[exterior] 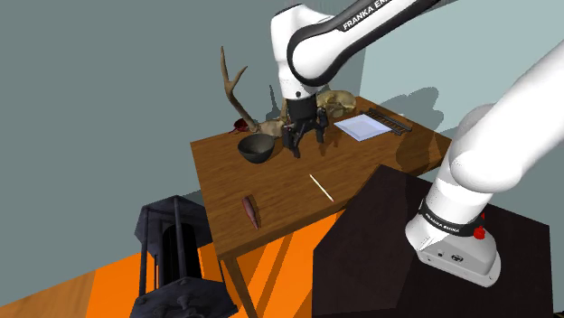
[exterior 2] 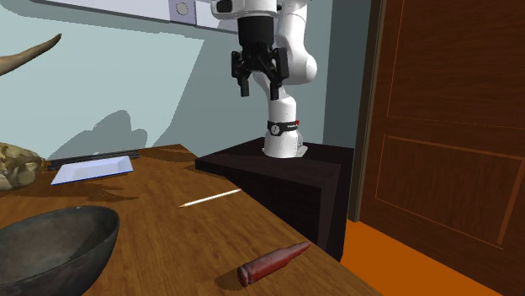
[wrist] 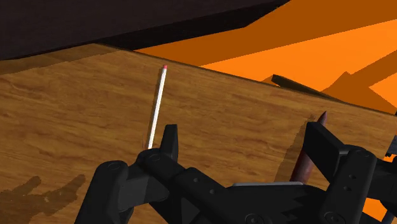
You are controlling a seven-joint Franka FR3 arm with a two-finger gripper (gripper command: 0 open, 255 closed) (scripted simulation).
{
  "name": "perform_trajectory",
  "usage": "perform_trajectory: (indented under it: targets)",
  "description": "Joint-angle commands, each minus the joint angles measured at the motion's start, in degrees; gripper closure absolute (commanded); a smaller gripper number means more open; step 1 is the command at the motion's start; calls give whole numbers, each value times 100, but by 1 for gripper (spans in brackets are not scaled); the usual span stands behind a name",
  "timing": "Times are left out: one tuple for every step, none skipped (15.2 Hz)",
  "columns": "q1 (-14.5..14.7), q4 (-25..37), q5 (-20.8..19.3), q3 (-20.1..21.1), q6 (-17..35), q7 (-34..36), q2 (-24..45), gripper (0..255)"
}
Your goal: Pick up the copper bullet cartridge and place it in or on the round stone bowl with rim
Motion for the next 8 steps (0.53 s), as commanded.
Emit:
perform_trajectory:
  targets:
    - [5,69,10,133,375,228,418,0]
    - [4,116,-1,195,551,342,635,0]
    - [4,172,-22,253,723,459,857,0]
    - [5,237,-52,307,890,579,1083,0]
    - [5,309,-92,358,1052,703,1312,0]
    - [7,390,-142,404,1207,830,1546,0]
    - [13,480,-202,442,1356,961,1782,0]
    - [22,577,-272,475,1497,1095,2020,0]
